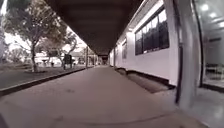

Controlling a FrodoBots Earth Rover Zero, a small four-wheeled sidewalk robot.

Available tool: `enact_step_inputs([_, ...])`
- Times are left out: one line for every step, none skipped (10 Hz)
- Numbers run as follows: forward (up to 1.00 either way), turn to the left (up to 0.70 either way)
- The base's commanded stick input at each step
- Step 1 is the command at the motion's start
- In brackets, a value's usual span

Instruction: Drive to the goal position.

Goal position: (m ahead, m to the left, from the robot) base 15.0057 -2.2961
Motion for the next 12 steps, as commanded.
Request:
enact_step_inputs([0.70, 0.35])
enact_step_inputs([0.70, 0.35])
enact_step_inputs([0.70, 0.00])
enact_step_inputs([0.70, 0.00])
enact_step_inputs([0.70, 0.00])
enact_step_inputs([0.70, 0.00])
enact_step_inputs([0.70, 0.00])
enact_step_inputs([0.70, 0.00])
enact_step_inputs([0.70, 0.00])
enact_step_inputs([0.70, 0.00])
enact_step_inputs([0.70, 0.00])
enact_step_inputs([0.70, 0.00])
